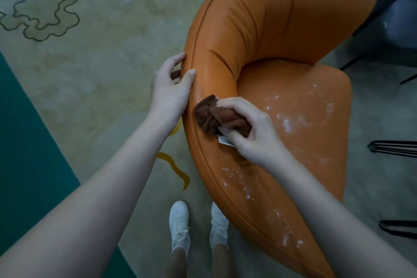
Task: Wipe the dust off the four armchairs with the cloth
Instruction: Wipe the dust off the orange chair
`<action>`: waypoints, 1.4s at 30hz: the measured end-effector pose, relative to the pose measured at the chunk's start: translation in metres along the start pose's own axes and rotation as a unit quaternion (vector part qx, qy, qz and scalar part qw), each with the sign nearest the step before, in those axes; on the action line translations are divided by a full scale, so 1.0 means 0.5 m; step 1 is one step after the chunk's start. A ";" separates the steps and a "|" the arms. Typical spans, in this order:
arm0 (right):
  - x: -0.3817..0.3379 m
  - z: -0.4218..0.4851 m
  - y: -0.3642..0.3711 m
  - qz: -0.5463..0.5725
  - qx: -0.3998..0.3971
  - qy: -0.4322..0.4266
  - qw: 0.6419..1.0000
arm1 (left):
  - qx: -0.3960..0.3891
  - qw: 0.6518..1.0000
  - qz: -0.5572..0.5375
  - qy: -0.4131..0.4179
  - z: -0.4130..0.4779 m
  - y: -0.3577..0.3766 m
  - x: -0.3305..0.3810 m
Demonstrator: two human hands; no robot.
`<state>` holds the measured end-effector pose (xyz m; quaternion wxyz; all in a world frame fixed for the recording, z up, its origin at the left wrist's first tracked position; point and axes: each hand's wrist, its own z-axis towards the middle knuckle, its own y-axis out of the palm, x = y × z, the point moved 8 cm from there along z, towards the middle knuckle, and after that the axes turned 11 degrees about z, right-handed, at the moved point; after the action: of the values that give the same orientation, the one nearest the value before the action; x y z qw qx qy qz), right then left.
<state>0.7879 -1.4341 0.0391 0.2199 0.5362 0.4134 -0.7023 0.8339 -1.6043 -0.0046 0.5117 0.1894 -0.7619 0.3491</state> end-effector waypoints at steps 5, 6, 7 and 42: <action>0.036 -0.033 -0.028 0.028 0.035 0.027 0.999 | 0.013 0.999 0.033 -0.005 -0.004 0.003 -0.005; 0.045 -0.032 -0.035 0.036 0.051 0.043 0.997 | 0.018 0.999 0.040 -0.005 -0.005 0.003 -0.006; 0.056 -0.030 -0.041 0.047 0.067 0.059 0.995 | 0.024 0.999 0.045 -0.006 -0.006 0.004 -0.006; 0.466 -0.107 0.023 0.164 0.049 0.251 0.953 | 0.135 0.980 0.148 0.008 -0.038 0.016 0.014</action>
<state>0.7506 -1.3653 -0.1871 0.1943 0.7658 0.3269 -0.5186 0.8382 -1.5844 0.0034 0.4304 0.1391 -0.7234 0.5217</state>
